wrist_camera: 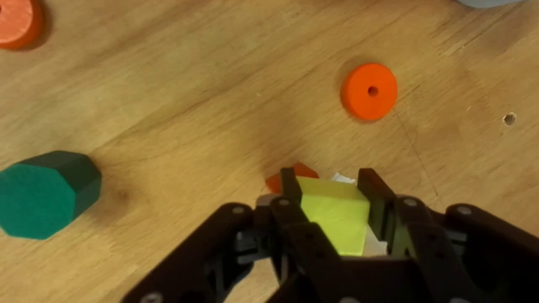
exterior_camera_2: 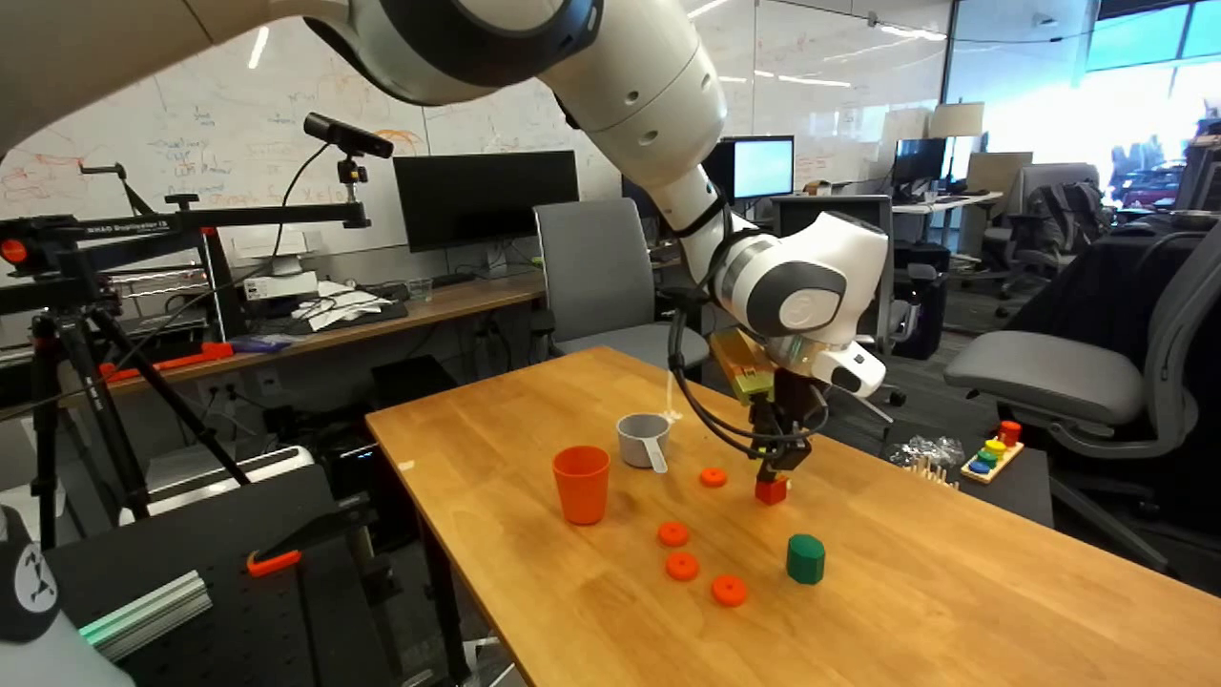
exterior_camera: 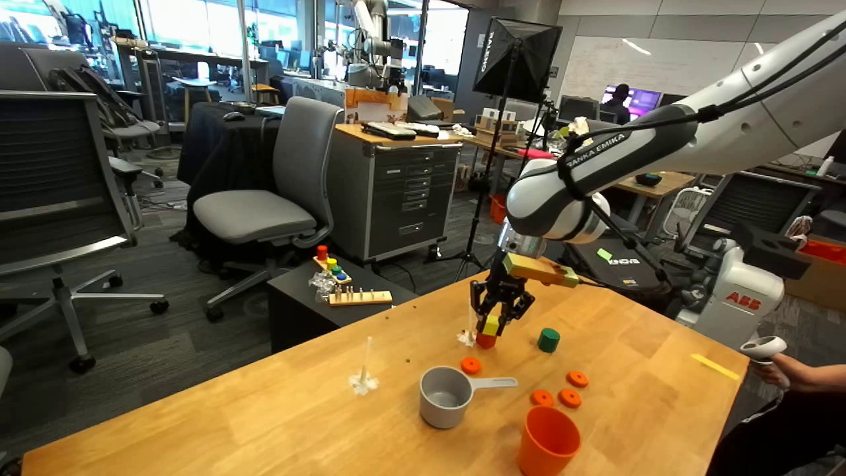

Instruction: Put the blocks in the grey cup

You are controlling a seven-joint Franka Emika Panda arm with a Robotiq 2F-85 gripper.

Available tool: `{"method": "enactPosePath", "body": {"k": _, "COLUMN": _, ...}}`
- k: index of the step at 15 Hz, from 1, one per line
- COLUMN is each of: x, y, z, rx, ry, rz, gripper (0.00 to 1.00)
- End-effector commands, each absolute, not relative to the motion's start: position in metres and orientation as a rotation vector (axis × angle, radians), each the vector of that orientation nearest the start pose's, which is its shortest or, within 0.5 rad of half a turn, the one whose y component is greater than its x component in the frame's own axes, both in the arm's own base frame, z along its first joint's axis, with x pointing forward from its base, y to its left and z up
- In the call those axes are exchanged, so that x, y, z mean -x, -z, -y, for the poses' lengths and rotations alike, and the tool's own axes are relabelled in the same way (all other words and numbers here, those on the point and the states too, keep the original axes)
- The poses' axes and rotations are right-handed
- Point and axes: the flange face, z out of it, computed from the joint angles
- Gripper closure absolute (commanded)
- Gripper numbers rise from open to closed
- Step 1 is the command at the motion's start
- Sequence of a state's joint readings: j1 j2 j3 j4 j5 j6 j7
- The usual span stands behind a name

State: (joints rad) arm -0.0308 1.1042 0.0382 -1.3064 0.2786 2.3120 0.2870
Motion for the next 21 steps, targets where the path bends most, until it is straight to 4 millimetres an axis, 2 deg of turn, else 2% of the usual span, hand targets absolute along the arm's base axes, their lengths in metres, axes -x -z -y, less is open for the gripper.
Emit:
{"method": "enactPosePath", "body": {"k": 1, "x": -0.724, "y": -0.059, "z": -0.003, "rx": 2.854, "ry": -0.207, "rz": -0.725, "gripper": 0.29}}
{"method": "enactPosePath", "body": {"k": 4, "x": -0.724, "y": -0.060, "z": -0.001, "rx": 2.852, "ry": -0.208, "rz": -0.729, "gripper": 0.04}}
{"method": "enactPosePath", "body": {"k": 5, "x": -0.725, "y": -0.060, "z": 0.000, "rx": 2.853, "ry": -0.207, "rz": -0.728, "gripper": 0.01}}
{"method": "enactPosePath", "body": {"k": 11, "x": -0.716, "y": -0.067, "z": 0.000, "rx": 2.929, "ry": -0.333, "rz": -0.634, "gripper": 0.00}}
{"method": "enactPosePath", "body": {"k": 16, "x": -0.710, "y": -0.071, "z": 0.007, "rx": 3.119, "ry": -0.489, "rz": -0.494, "gripper": 0.00}}
{"method": "enactPosePath", "body": {"k": 21, "x": -0.716, "y": -0.079, "z": -0.003, "rx": 3.253, "ry": -0.492, "rz": -0.334, "gripper": 0.00}}
